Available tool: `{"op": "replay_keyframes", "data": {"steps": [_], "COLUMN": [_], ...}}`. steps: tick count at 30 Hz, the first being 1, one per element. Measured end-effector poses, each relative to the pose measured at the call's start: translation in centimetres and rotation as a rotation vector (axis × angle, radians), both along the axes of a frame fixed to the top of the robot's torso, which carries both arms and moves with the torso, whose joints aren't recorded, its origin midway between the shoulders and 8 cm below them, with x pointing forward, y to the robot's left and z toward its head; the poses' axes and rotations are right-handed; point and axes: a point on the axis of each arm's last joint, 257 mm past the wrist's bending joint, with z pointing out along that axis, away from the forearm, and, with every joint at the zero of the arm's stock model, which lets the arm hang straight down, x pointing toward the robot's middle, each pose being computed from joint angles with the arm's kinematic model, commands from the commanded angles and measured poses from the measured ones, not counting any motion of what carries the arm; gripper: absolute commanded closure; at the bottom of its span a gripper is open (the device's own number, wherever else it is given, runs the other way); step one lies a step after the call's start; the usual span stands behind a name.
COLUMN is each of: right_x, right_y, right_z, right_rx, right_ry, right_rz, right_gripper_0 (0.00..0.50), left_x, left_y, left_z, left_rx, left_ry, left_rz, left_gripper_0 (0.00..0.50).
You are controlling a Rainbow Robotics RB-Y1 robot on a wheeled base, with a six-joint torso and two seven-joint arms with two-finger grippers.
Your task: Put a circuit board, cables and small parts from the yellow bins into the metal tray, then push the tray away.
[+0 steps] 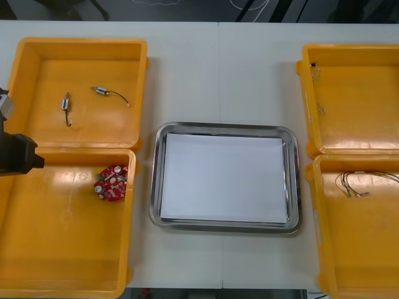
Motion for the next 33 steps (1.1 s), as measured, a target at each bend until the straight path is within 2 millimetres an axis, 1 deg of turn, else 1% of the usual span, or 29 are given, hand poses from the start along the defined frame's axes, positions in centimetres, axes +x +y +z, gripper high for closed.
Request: {"op": "replay_keyframes", "data": {"steps": [8,12,16,25,29,33], "right_x": [1.3,2.0,1.9,1.4,1.2,1.1], "right_y": [0.1,-0.1,-0.2,0.7,1.6,2.0], "right_z": [0.5,0.1,-1.2,-4.8,-5.9,-7.1], "right_rx": [0.008,0.003,-0.012,-0.03,0.0,0.046], "right_ry": [-0.063,-0.096,-0.09,-0.049,-0.039,-0.027], "right_rz": [-0.002,-0.007,-0.007,0.014,0.01,-0.011], "right_gripper_0": [0.0,0.0,0.0,0.0,0.0,0.0], "left_x": [0.0,0.0,-0.1,-0.1,0.0,-0.2], "left_y": [0.0,0.0,-0.3,-0.8,-1.7,-2.8], "left_z": [0.0,-0.1,-0.1,0.0,-0.4,-1.1], "left_rx": [0.0,-0.002,-0.008,-0.017,-0.011,-0.002], "left_ry": [0.0,0.002,0.005,0.007,0.019,0.039], "left_rz": [0.0,-0.001,-0.008,-0.026,-0.053,-0.085], "left_gripper_0": [0.0,0.0,0.0,0.0,0.0,0.0]}}
